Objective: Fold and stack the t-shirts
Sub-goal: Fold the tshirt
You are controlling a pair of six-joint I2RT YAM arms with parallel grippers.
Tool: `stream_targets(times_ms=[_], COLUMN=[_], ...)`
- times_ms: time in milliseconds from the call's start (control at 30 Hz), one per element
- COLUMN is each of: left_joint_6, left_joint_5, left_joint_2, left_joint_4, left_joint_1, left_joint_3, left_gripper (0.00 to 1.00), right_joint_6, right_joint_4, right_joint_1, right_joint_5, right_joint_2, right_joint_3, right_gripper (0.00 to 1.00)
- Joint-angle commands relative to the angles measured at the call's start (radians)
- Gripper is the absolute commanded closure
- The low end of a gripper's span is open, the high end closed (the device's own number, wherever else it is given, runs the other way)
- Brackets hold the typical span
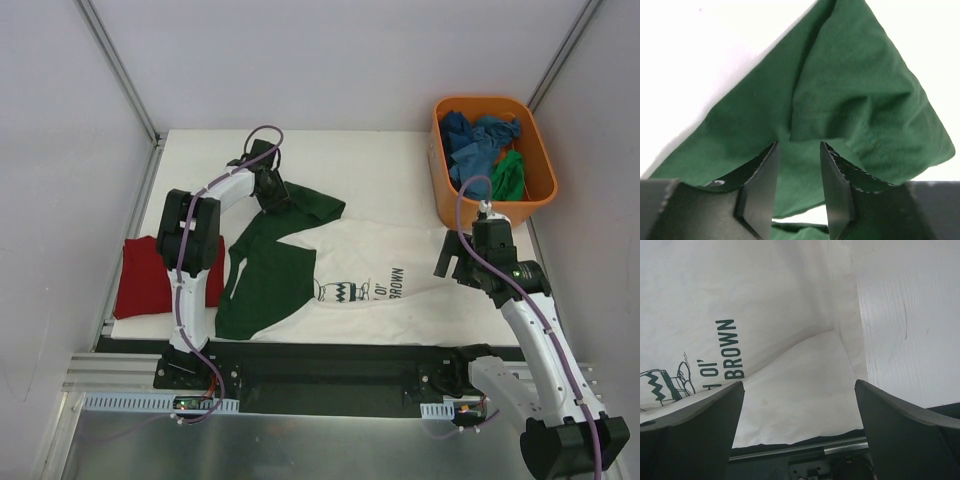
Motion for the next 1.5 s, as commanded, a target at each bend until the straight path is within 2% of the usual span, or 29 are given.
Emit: stream_targets(times_ms=[0, 333, 600, 733, 767, 833, 933, 1200, 1333, 1467], left_joint_6=[-0.029, -0.028, -0.051, -0.054, -0.055, -0.054, -0.043, -0.014, -0.009, 0.002], left_joint_5=[0.028, -0.025, -0.013, -0.008, -0.007, -0.005, 0.004, 0.024, 0.064, 0.047], left_joint_2=[0.029, 0.084, 0.12, 0.124, 0.121, 0.118, 0.101, -0.043, -0.17, -0.368], left_joint_4=[-0.007, -0.007, -0.007, -0.008, -0.007, -0.007, -0.007, -0.007, -0.007, -0.007], left_joint_1=[0.001, 0.001, 0.0, 0.0, 0.0, 0.0, 0.0, 0.001, 0.0, 0.0], left_joint_3=[0.059, 0.145, 0.151, 0.174, 0.175, 0.185, 0.183, 0.094, -0.049, -0.195], left_gripper=[0.64, 0.64, 0.67, 0.81, 0.91, 1.0, 1.0, 1.0, 1.0, 1.0], right_joint_6=[-0.024, -0.025, -0.024, -0.025, -0.025, -0.025, -0.027, 0.002, 0.077, 0.12], right_joint_4=[0.004, 0.005, 0.015, 0.019, 0.018, 0.019, 0.021, 0.021, 0.013, 0.033], right_joint_1=[-0.016, -0.03, -0.042, -0.043, -0.045, -0.048, -0.049, -0.051, -0.053, -0.053], right_joint_5=[0.02, 0.017, 0.014, 0.007, 0.007, 0.007, 0.005, 0.029, 0.105, 0.144], right_joint_2=[-0.016, -0.016, -0.005, 0.01, 0.012, 0.013, 0.013, 0.048, 0.117, 0.211], right_joint_3=[-0.007, -0.016, -0.023, -0.021, -0.021, -0.021, -0.021, 0.003, 0.06, 0.14], right_gripper=[0.03, 0.03, 0.03, 0.03, 0.03, 0.03, 0.03, 0.03, 0.03, 0.03])
